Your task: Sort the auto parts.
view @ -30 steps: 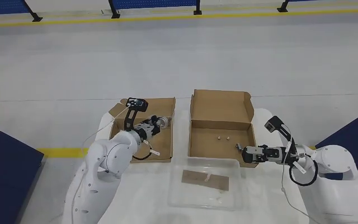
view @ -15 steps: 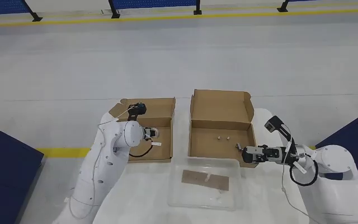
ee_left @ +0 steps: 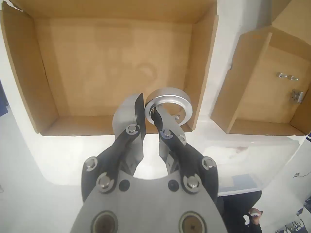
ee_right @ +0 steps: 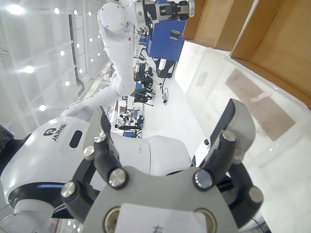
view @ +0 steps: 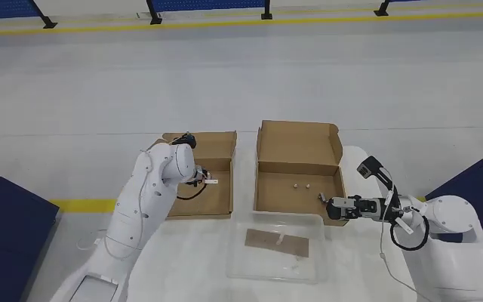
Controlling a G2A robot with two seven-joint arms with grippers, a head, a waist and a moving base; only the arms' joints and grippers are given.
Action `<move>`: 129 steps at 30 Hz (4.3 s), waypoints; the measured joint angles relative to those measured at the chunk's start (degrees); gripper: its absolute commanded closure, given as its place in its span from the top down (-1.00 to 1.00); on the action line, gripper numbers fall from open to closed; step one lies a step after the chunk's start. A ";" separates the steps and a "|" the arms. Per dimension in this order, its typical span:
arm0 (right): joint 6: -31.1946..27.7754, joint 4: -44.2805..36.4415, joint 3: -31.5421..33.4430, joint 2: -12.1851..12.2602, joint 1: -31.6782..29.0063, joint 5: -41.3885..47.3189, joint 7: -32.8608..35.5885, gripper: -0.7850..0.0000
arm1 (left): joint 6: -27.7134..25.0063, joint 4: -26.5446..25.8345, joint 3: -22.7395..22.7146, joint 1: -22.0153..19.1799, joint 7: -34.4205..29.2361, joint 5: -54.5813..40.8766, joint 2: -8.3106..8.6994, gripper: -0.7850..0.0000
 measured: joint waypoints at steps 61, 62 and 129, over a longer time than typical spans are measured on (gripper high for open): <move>0.00 0.00 0.00 0.00 0.00 0.00 0.00 1.00 | -5.84 52.52 7.86 -14.48 23.82 -17.81 -13.35 -1.00; 0.00 0.00 0.00 0.00 0.00 0.00 0.00 1.00 | -5.95 52.79 7.90 -14.59 23.90 -17.82 -13.50 -1.00; 0.00 0.00 0.00 0.00 0.00 0.00 0.00 1.00 | -35.48 -16.41 -29.53 24.47 -2.06 -54.17 3.10 1.00</move>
